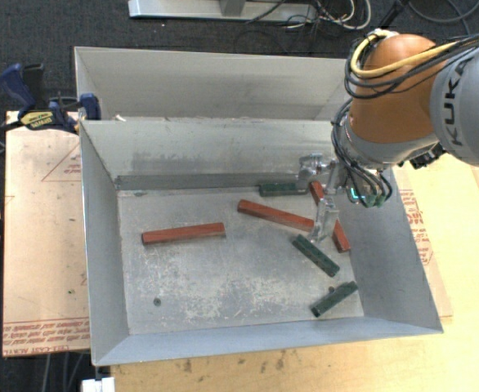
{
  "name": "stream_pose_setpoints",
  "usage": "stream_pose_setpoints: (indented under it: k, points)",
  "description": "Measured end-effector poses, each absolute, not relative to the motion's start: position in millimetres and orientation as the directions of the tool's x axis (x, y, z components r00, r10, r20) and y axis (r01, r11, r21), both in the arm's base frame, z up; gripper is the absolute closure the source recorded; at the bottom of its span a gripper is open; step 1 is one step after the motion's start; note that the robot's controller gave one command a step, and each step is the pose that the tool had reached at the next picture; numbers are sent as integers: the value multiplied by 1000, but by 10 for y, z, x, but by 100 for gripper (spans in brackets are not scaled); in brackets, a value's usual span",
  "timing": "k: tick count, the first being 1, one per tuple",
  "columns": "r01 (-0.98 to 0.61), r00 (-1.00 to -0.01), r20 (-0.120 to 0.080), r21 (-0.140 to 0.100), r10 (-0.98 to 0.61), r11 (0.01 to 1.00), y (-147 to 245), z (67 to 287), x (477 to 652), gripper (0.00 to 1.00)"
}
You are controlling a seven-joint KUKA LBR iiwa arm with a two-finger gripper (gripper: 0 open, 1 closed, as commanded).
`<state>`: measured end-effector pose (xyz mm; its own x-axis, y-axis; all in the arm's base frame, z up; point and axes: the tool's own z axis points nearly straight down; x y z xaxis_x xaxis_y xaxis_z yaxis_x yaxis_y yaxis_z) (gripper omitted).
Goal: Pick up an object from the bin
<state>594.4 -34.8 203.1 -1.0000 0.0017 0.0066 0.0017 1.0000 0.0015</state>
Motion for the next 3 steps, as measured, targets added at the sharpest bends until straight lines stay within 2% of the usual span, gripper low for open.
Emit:
stream_pose_setpoints:
  k: [1,2,3]
  points:
    - [1,-1000,-1,1,1,1000,-348,2074,5960,0]
    - [3,-1000,-13,0,3,1000,-361,1701,6202,0]
    - [172,-985,-3,2,172,985,-234,710,6218,100]
